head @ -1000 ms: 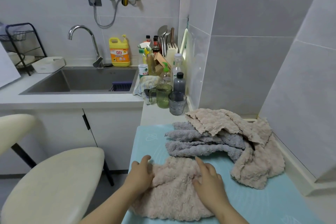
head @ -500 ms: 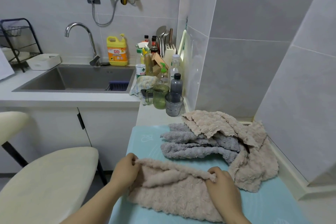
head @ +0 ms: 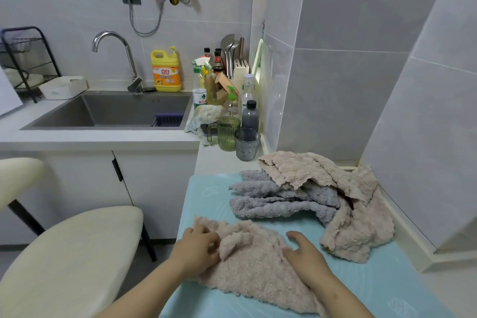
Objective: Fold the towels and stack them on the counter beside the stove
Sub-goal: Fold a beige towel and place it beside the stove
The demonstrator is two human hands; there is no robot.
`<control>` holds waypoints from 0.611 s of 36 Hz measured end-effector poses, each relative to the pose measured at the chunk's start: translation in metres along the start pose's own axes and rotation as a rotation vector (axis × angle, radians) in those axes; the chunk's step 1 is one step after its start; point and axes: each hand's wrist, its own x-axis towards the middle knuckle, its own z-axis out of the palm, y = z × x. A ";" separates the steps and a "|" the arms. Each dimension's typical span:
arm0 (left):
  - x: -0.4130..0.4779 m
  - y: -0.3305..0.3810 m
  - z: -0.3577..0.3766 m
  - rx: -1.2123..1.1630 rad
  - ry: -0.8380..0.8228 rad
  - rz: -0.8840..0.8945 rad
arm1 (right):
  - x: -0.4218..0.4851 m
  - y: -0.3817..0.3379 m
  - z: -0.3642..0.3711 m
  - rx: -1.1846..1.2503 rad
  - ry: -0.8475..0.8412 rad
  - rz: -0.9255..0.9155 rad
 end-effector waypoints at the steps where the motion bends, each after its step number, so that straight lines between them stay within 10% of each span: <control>1: 0.000 -0.002 -0.001 0.009 -0.004 0.012 | 0.000 0.000 0.000 0.014 -0.018 -0.037; 16: -0.010 0.004 -0.011 -0.195 -0.025 0.012 | -0.016 0.007 -0.003 -0.397 0.424 -0.270; 22: -0.015 0.002 0.002 0.090 0.007 0.075 | -0.028 0.008 -0.002 -0.502 -0.074 -0.422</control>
